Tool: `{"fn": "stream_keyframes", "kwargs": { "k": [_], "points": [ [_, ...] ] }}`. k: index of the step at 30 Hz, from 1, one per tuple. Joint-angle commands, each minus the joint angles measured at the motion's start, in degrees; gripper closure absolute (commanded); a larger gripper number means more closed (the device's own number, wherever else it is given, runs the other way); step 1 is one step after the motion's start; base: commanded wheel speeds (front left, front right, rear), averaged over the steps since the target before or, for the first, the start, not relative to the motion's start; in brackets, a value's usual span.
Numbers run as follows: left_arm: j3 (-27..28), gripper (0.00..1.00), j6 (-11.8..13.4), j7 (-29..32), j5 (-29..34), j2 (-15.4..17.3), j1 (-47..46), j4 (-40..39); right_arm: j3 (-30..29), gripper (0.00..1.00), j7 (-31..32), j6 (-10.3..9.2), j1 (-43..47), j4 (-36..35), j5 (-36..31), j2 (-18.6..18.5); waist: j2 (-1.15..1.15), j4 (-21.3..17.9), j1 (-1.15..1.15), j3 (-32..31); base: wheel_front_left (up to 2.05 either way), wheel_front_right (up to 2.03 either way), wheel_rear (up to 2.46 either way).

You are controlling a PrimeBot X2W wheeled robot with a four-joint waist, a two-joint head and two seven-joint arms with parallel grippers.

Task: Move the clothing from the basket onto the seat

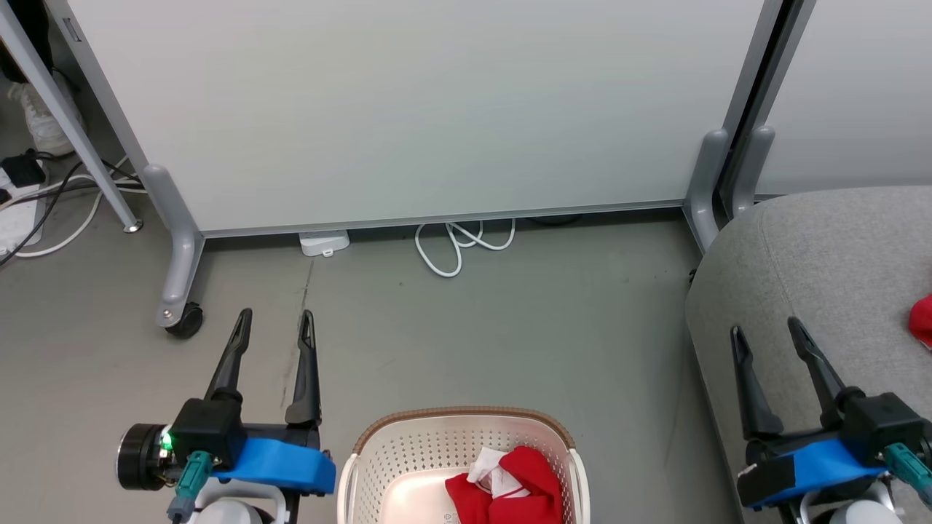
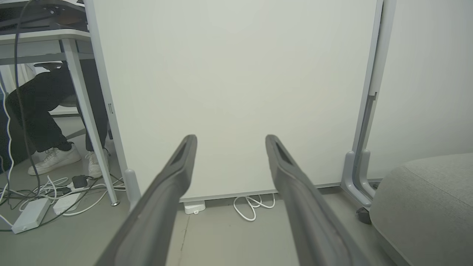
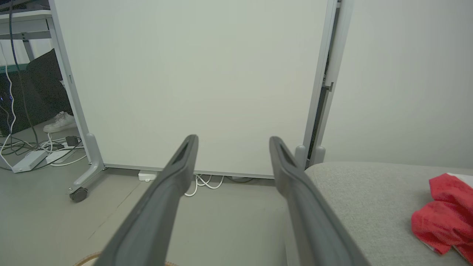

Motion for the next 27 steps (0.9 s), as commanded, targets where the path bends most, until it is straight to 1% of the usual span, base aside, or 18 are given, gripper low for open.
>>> {"fn": "stream_keyframes", "kwargs": {
  "k": [1, 13, 27],
  "points": [
    [0.37, 0.0, -0.2, -0.15, 0.28, -0.2, 0.35, -0.02, -0.3, 0.0, -0.22, 0.01, 0.89, 0.02, -0.05, 0.15, 0.0, 0.01, 0.01, -0.08, 0.0, 0.0, 0.0],
    [-0.02, 0.0, -2.22, -0.15, 1.44, -1.26, 2.23, 1.53, -1.88, 0.0, -0.22, 0.01, 4.85, 1.23, 0.48, 2.03, 0.0, 0.26, 0.01, -0.71, 0.0, 0.0, 0.0],
    [0.17, 0.0, -3.02, -0.15, 1.94, -1.65, 2.02, 2.61, -2.29, 0.0, -0.22, 0.01, 4.72, 1.92, 0.33, 2.89, 0.0, 0.1, 0.01, -0.63, 0.0, 0.0, 0.0]
  ]
}}
